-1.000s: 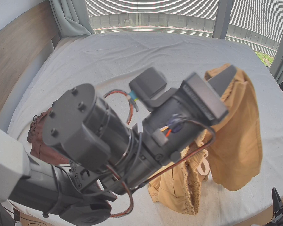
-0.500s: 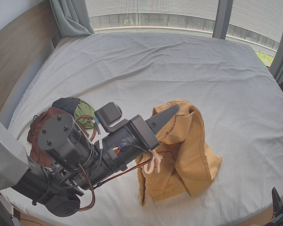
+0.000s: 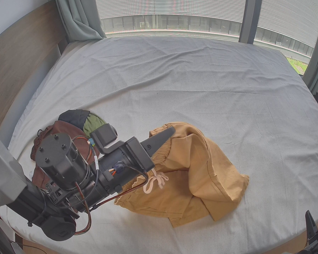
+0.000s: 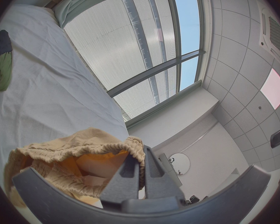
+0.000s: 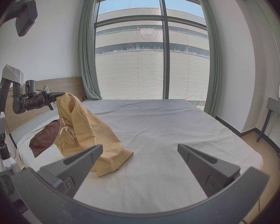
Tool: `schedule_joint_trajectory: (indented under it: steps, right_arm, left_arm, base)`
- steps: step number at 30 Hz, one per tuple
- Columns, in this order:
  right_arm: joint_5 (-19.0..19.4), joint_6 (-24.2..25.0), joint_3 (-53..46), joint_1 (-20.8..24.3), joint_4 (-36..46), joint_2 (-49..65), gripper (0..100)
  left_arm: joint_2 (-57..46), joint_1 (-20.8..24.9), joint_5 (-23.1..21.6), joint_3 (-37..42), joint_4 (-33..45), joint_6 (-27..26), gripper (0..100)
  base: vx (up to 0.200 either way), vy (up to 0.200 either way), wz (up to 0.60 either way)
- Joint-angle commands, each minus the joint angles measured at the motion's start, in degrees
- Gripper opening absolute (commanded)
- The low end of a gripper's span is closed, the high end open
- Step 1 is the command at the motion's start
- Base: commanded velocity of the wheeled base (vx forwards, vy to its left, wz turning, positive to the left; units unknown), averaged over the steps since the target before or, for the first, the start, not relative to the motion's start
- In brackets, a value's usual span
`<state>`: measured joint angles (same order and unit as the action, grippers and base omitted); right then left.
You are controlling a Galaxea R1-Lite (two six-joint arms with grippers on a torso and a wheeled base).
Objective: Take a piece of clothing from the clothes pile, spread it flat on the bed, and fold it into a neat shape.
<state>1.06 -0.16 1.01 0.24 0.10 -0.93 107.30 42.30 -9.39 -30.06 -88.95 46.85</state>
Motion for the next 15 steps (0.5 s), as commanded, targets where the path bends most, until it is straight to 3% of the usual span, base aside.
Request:
schedule_joint_trajectory:
  steps: [1, 15]
  right_arm:
    - [0.08, -0.02, -1.01, 0.02, -0.01, 0.93, 100]
    - [0.08, -0.02, -1.01, 0.02, -0.01, 0.93, 100]
  left_arm:
    - [0.01, -1.7, -0.02, 1.32, -0.08, -0.97, 0]
    - [2.47, -7.06, -0.02, 2.2, -0.08, -3.52, 0]
  base:
    - [0.0, 0.0, 0.0]
    - [0.0, 0.0, 0.0]
